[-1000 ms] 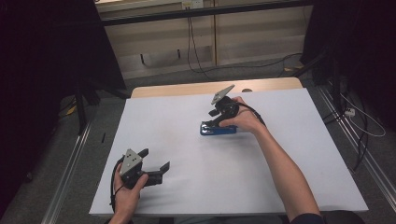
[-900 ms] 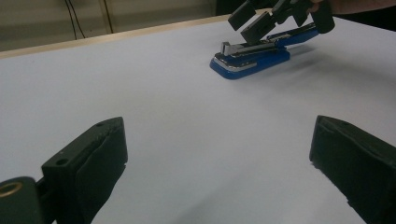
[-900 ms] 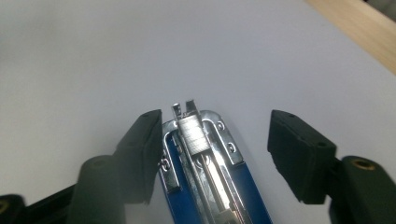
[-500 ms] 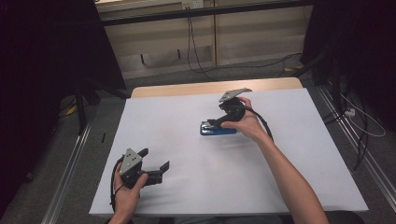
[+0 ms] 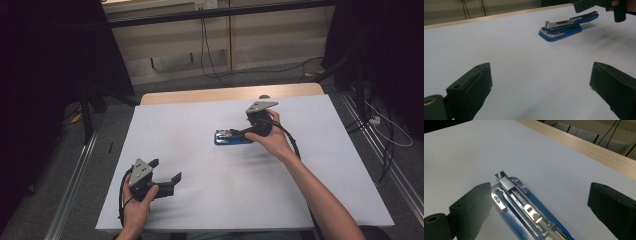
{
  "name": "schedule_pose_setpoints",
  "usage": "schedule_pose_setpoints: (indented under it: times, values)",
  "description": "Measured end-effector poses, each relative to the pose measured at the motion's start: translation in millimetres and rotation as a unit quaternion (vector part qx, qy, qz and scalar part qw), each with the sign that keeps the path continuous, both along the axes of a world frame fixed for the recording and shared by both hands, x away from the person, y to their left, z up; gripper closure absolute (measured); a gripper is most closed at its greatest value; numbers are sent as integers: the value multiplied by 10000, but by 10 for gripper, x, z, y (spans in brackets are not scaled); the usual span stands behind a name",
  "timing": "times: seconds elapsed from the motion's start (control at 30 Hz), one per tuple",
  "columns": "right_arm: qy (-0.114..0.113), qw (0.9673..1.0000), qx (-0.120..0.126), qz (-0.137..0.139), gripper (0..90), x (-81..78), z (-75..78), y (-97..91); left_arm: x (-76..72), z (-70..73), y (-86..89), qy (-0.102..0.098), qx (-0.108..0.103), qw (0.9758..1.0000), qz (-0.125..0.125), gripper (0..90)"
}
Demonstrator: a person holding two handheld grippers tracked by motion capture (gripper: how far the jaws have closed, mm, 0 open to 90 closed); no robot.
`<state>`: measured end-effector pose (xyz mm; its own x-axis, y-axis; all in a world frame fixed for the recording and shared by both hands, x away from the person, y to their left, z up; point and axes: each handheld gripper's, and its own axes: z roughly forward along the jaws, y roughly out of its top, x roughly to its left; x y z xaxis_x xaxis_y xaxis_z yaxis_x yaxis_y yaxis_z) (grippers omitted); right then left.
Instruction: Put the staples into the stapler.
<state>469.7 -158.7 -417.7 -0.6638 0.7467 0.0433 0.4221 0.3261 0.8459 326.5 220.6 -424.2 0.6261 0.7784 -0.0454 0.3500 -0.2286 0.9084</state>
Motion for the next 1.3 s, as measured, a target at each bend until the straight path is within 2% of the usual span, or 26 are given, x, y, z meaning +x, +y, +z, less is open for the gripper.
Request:
schedule_pose_setpoints:
  times: [0.1,0.17,0.4,0.43,0.53,0.6,0.7,0.83,0.9,1.3]
  values:
    - [-48,10000,-9,-68,52,-63,14,-40,0,-1,-2,3,40,10000,-10,42]
    - [-87,9998,-102,-135,44,-118,10,-66,2,-2,-3,0,49,10000,-12,42]
    - [-156,9994,-79,-306,36,-266,-13,-146,17,-17,-22,17,91,9999,-41,42]
    - [-124,9994,-51,-332,38,-290,-25,-162,18,-19,-26,11,141,9999,-45,42]
    - [-95,9990,-141,-422,50,-344,-54,-178,24,-27,-35,18,108,9999,-55,42]
    - [-107,9988,-81,-470,50,-384,-63,-198,24,-36,-37,44,105,9999,-21,42]
    - [-266,9981,12,-560,46,-451,-60,-235,29,-39,-26,61,107,9999,-12,42]
    - [-315,9971,92,-686,46,-511,-65,-292,42,-35,-16,106,70,9999,35,42]
    - [-363,9963,162,-756,47,-554,-67,-335,47,-38,-17,114,15,9999,48,42]
    - [-611,9912,425,-1096,52,-822,-69,-627,42,-6,-34,89,-11,10000,17,53]
